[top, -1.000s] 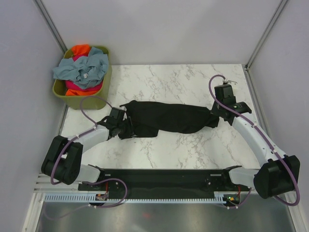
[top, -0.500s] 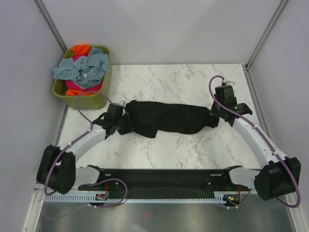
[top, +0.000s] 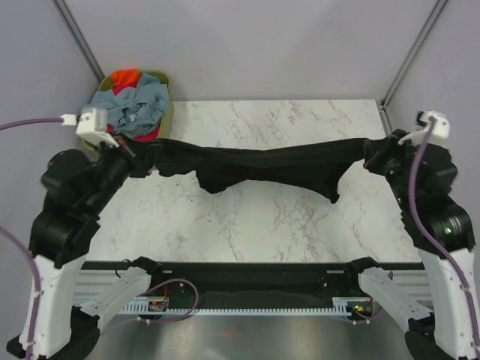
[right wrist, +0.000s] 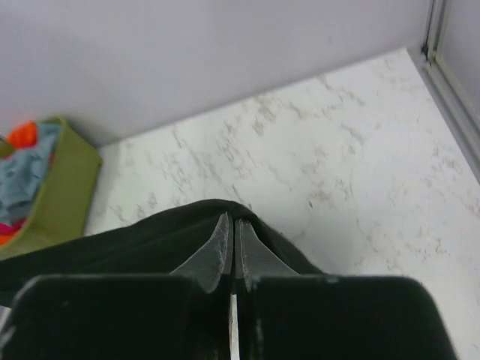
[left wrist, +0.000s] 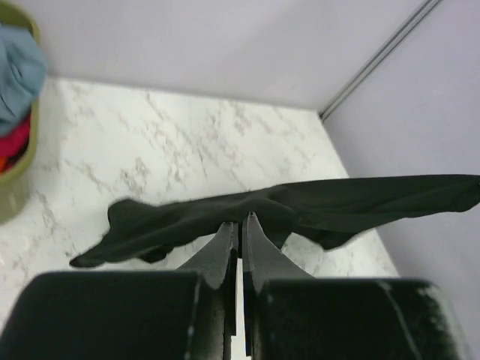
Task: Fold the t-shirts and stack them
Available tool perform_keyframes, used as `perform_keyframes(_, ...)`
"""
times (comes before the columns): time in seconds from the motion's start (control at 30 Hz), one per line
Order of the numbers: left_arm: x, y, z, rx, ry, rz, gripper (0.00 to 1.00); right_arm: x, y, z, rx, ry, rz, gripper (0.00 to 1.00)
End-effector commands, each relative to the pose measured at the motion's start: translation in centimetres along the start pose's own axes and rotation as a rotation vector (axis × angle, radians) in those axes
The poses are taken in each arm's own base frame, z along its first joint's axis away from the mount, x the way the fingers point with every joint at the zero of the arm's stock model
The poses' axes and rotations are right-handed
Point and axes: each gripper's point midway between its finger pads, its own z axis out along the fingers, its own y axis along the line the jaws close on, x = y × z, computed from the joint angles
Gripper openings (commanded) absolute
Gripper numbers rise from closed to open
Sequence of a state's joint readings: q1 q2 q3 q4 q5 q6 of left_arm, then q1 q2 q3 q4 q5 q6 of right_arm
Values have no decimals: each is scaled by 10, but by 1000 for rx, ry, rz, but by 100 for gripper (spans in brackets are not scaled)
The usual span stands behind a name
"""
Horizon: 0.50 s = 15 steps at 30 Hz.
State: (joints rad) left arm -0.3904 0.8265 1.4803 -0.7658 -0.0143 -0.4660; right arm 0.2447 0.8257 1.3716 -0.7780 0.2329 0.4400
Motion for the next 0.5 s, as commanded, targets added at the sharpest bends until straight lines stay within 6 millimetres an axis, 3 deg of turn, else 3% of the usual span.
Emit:
perform_keyframes(0.0,-27,-6,-45,10,-62,103,2,-42,0,-55,-29,-119,26,1)
perform_keyframes(0.13,-65,-33,-87,129,-193,178,2,-68,14,-102,-151,-209,27,3)
perform_keyframes(0.2,-83,-49,-109,198,-261,213,2,-82,12,-127,-169,-276,37,4)
perform_keyframes(0.3,-106,-63,-131,246,-350,258,2,-99,5,-149,-154,-356,49,5)
perform_keyframes(0.43,-121,-80,-125,301,-359,318,2,-106,4,-135,-99,-332,41,6)
perform_keyframes(0.47,-122,-82,-110,302,-334,318,2,-103,10,-113,-85,-279,25,7)
